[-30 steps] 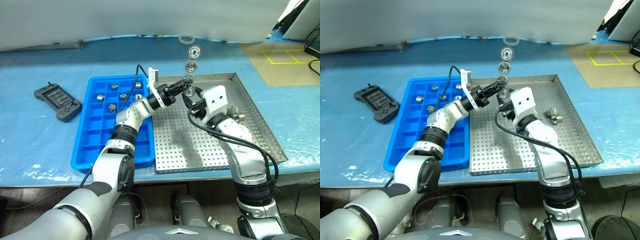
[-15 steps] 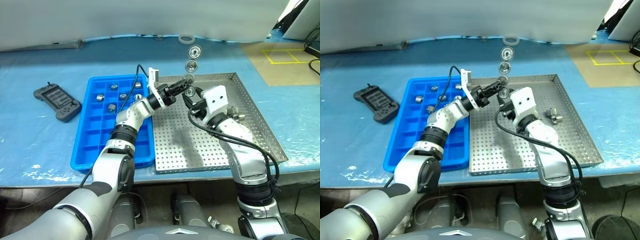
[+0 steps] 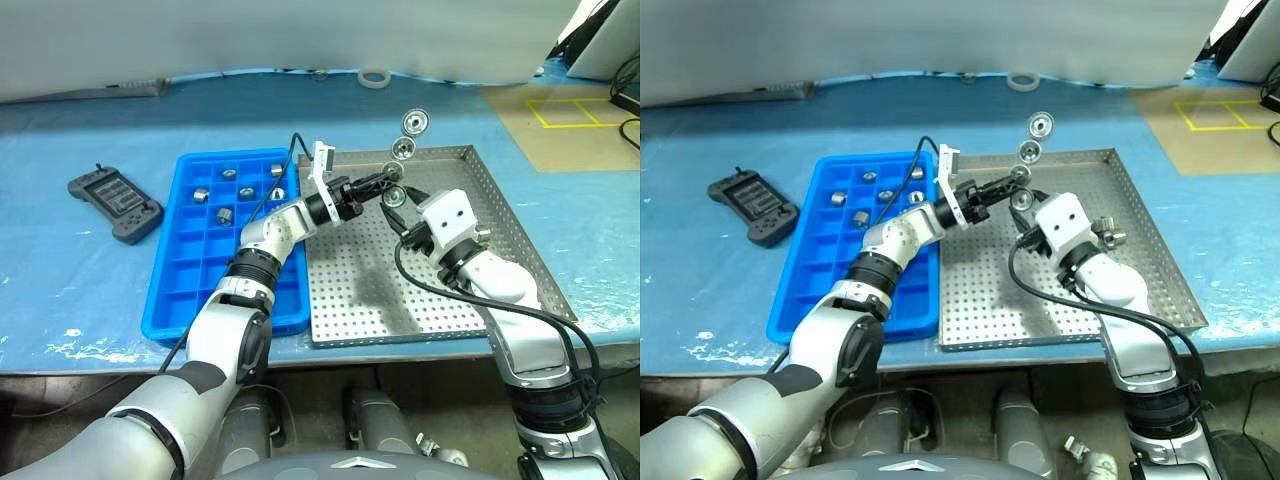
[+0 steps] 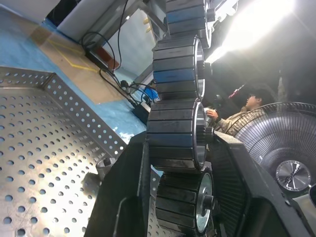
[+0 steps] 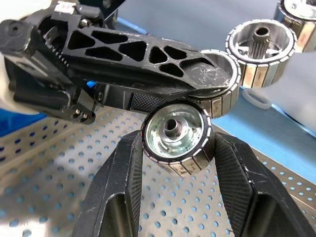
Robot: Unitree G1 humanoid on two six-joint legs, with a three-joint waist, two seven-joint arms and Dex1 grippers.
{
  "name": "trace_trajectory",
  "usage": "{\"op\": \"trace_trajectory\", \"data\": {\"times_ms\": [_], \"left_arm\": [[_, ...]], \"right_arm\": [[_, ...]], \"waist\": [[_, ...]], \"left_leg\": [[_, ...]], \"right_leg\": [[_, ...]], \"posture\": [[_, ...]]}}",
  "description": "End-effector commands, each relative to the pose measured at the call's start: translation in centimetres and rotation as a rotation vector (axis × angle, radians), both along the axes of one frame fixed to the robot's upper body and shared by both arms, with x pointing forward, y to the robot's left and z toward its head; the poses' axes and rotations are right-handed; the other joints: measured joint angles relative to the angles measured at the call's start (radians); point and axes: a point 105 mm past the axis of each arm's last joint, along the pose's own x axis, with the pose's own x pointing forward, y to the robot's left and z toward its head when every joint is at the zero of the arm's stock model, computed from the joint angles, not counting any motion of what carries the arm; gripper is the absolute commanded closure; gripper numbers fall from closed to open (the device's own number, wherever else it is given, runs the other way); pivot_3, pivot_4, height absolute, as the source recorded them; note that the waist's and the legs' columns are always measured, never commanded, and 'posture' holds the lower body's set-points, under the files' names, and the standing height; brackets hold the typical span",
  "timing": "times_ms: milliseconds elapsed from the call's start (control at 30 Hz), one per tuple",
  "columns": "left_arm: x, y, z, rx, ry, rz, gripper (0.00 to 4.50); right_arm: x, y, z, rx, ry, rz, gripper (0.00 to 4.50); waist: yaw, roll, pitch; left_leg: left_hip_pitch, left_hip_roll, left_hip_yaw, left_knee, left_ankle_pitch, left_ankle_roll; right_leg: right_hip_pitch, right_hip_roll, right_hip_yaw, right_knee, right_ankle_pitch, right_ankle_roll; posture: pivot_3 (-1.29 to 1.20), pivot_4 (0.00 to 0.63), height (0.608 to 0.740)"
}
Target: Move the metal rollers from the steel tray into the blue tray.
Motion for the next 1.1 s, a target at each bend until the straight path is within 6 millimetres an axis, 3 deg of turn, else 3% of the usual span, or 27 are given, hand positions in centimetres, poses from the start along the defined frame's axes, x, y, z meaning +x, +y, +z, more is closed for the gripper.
{"op": "trace_trajectory", "data": {"times_ms": [33,167,433,667,767,867,1100], "left_arm": [[2.0,4.6,5.6,-0.114,-0.171,0.180,3.12],[2.1,5.0,5.6,-0.108,-0.177,0.195,3.12],[2.1,5.1,5.5,-0.108,-0.173,0.215,3.12],[0.9,4.8,5.7,-0.105,-0.219,0.148,3.12],[-1.7,5.1,5.4,-0.042,-0.329,0.024,3.12],[-2.6,5.9,4.3,0.020,-0.352,-0.007,3.12],[-2.1,6.3,3.8,0.029,-0.314,0.047,3.12]], "right_arm": [[-0.7,-1.4,-2.8,-0.110,0.081,-0.001,2.72],[-2.0,-1.9,-4.6,-0.280,0.111,0.085,2.72],[-1.9,-3.1,-4.9,-0.433,0.079,0.120,2.72],[-1.2,-3.9,-2.9,-0.275,0.084,0.056,2.72],[-1.9,-4.1,-2.8,-0.207,0.133,0.059,2.72],[-3.0,-4.0,-3.7,-0.141,0.206,0.065,2.72],[-5.0,-3.7,-7.4,-0.061,0.386,0.060,2.72]], "waist": [[0.001,0.000,0.000],[0.015,0.000,0.000],[0.030,0.002,0.004],[0.043,0.002,0.004],[0.044,0.002,0.004],[0.044,0.002,0.004],[0.046,0.002,0.004]], "left_leg": [[0.000,0.000,0.000,0.000,0.000,0.000],[0.000,0.000,0.000,0.000,0.000,0.000],[0.001,0.000,0.000,-0.005,0.001,-0.002],[0.000,-0.002,0.001,-0.005,0.000,0.001],[0.001,-0.002,0.001,-0.005,0.000,0.001],[0.002,-0.001,0.001,-0.009,0.001,0.000],[0.004,-0.002,0.001,-0.009,0.002,-0.003]], "right_leg": [[0.000,0.000,0.000,0.000,0.000,0.000],[0.001,0.000,0.000,-0.001,0.000,0.000],[0.000,0.001,0.000,-0.002,0.000,0.000],[0.001,-0.002,0.000,-0.004,0.000,0.000],[0.000,-0.002,0.000,-0.003,0.000,0.000],[0.000,-0.002,-0.001,-0.003,0.000,0.000],[0.004,-0.001,-0.001,-0.005,0.000,0.000]], "posture": [[-0.30,0.150,0.740],[-0.29,0.150,0.740],[-0.28,0.150,0.740],[-0.27,0.150,0.740],[-0.27,0.150,0.740],[-0.27,0.150,0.740],[-0.28,0.150,0.740]]}}
